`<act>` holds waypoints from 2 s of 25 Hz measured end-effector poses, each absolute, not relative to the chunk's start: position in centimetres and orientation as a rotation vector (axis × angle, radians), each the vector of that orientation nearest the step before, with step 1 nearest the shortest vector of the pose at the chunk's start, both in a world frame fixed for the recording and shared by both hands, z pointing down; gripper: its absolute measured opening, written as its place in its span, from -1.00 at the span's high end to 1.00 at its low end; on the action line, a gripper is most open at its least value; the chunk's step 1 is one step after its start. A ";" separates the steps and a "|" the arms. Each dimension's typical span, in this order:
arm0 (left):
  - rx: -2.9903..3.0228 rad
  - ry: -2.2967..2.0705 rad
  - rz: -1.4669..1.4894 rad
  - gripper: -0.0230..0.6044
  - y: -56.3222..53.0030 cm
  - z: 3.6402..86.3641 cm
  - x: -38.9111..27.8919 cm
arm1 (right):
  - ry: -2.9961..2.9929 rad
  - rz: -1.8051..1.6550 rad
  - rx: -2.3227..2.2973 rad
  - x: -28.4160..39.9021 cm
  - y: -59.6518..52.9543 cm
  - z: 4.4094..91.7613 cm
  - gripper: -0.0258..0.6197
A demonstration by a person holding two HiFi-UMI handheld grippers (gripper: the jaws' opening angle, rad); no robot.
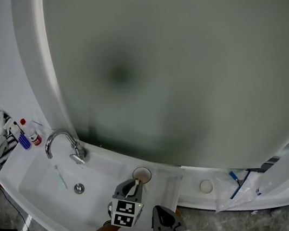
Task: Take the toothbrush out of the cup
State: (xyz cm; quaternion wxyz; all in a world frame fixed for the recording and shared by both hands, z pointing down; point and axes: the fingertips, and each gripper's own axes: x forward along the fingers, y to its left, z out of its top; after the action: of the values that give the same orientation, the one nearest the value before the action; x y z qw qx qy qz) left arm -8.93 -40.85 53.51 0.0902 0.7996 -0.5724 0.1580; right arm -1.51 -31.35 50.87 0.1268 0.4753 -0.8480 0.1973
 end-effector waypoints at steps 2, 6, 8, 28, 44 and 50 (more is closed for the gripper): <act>2.382 -1.714 0.457 0.79 -40.6 53.0 -9.0 | -2.475 0.554 1.386 -1.3 -31.1 50.9 0.89; 2.401 -1.730 0.414 0.79 -40.2 51.6 -9.2 | -2.486 0.542 1.385 -1.5 -30.7 50.5 0.89; 2.409 -1.739 0.394 0.79 -40.1 50.9 -9.3 | -2.486 0.544 1.378 -1.7 -30.4 50.2 0.89; 2.432 -1.811 0.245 0.79 -37.0 45.8 -9.3 | -2.522 0.511 1.346 -1.2 -27.6 48.4 0.89; 2.395 -1.840 0.246 0.79 -31.0 45.6 -9.5 | -2.581 0.484 1.253 -1.8 -24.2 48.2 0.89; 2.381 -1.837 0.261 0.79 -28.6 45.9 -8.8 | -2.596 0.485 1.228 -1.6 -23.1 48.1 0.89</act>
State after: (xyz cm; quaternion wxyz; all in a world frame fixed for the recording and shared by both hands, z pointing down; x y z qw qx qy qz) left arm -8.81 -28.61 45.93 0.0616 0.7873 -0.6074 0.0863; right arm -1.58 -23.05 48.14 0.1144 0.4188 -0.8855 0.1654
